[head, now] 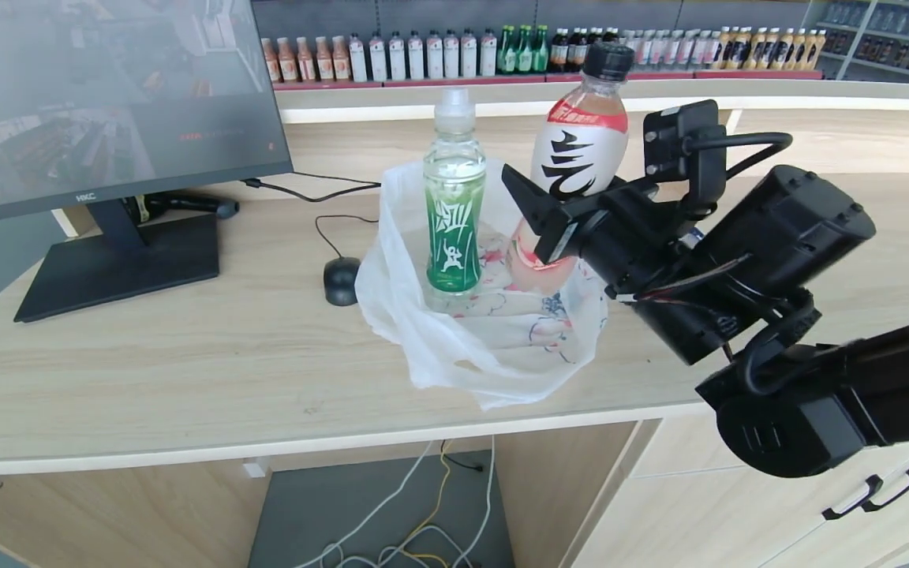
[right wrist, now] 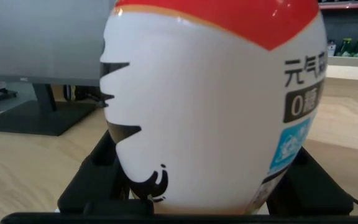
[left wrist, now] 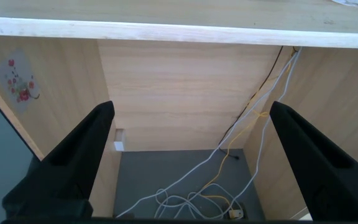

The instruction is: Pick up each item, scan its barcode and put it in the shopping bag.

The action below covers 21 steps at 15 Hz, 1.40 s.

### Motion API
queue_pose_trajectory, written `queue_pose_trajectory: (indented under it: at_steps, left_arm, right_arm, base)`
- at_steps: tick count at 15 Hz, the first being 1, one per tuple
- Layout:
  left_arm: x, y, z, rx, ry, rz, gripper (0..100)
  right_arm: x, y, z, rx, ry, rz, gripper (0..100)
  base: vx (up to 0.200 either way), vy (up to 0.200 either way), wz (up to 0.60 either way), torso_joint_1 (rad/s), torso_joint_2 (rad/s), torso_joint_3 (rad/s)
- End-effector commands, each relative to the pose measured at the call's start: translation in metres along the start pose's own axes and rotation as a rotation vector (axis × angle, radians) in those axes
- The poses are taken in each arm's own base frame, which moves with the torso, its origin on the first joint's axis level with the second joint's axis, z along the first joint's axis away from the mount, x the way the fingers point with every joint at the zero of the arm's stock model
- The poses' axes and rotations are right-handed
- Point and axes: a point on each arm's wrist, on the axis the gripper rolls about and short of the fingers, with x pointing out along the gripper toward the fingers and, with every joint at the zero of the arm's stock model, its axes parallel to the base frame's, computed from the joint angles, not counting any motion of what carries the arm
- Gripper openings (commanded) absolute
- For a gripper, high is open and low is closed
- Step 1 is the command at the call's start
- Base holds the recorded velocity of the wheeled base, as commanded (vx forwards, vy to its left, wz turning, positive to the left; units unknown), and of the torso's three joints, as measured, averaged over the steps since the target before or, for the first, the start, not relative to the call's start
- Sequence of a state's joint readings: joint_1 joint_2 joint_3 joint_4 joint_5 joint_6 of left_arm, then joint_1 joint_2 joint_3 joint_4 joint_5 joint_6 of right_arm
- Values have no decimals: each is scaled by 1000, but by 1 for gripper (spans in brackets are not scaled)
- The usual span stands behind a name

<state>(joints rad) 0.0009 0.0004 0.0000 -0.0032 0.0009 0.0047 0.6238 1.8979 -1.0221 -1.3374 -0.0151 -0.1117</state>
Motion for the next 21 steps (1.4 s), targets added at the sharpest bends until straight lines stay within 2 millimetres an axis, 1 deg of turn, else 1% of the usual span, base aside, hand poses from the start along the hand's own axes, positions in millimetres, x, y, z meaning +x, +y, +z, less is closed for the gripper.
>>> queue_pose_trajectory:
  at_steps: [1,3,5,7,8,10,12,16,21]
  left_arm:
    - [0,0,0,0,0,1,100]
    - [0,0,0,0,0,0,100]
    - [0,0,0,0,0,1,100]
    - [0,0,0,0,0,1,100]
    - [0,0,0,0,0,1,100]
    - [0,0,0,0,0,0,100]
    - [0,0,0,0,0,0,100]
    - [0,0,0,0,0,0,100]
    - [0,0,0,0,0,0,100]
  right_arm:
    - [9,-9,7,-10,-15,-18,0]
    - [13,-15,3,-9,37,-19,0]
    - [19,-28,-6,-14,65,-9,0]
    - [20,-40,-19,-24,91,-21,0]
    - [21,-42,-25,-23,104,-12,0]
    - [28,-41,-39,-21,115,6,0]
    - [39,-42,-47,-22,100,5,0]
    - [44,-43,-63,-22,117,3,0]
    - [44,-43,-80,-20,151,0,0]
  base:
    - [0,0,0,0,0,0]
    - [0,0,0,0,0,0]
    - [0,0,0,0,0,0]
    - [0,0,0,0,0,0]
    - [0,0,0,0,0,0]
    - [0,0,0,0,0,0]
    - [0,0,0,0,0,0]
    - [0,0,0,0,0,0]
    - [0,0,0,0,0,0]
